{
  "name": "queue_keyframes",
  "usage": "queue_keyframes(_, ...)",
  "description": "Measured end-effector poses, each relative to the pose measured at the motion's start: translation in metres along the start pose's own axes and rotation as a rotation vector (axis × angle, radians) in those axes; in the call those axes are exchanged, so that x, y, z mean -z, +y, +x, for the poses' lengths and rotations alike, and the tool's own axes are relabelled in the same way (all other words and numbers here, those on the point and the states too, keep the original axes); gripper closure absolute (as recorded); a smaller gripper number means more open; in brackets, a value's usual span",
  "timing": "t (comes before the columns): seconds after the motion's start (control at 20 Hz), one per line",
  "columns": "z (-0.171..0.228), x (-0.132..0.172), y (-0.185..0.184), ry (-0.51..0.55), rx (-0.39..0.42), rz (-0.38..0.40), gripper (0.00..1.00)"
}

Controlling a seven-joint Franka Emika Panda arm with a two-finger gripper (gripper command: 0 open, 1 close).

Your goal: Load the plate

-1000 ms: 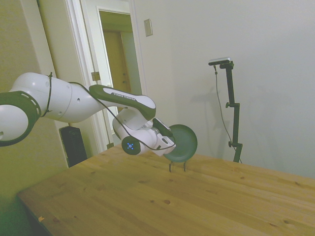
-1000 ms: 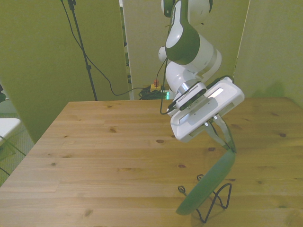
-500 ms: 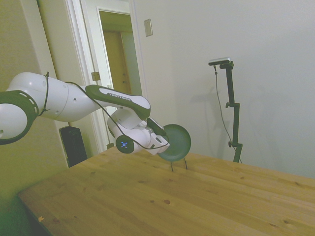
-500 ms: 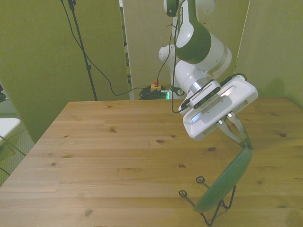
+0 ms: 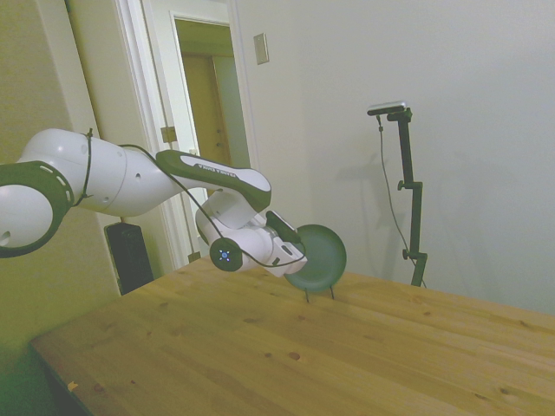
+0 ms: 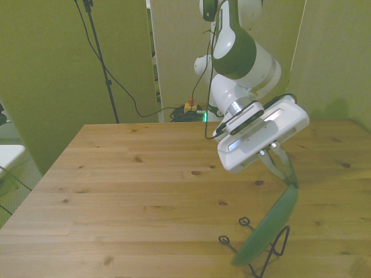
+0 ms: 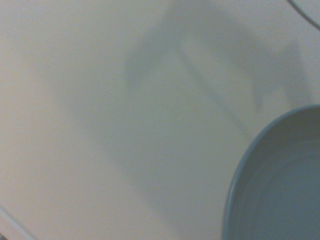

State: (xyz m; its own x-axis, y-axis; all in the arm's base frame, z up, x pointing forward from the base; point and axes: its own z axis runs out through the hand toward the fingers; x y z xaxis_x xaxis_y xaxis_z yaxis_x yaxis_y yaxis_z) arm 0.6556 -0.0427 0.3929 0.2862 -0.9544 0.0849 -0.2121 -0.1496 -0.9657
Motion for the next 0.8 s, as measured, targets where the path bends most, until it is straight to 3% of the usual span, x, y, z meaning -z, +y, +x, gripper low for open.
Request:
queue_keyframes(0.5, 0.024, 0.003, 0.007, -0.031, -0.015, -0.039, 0.00)
queue_keyframes(0.8, -0.012, 0.001, -0.022, -0.059, -0.042, -0.034, 0.00)
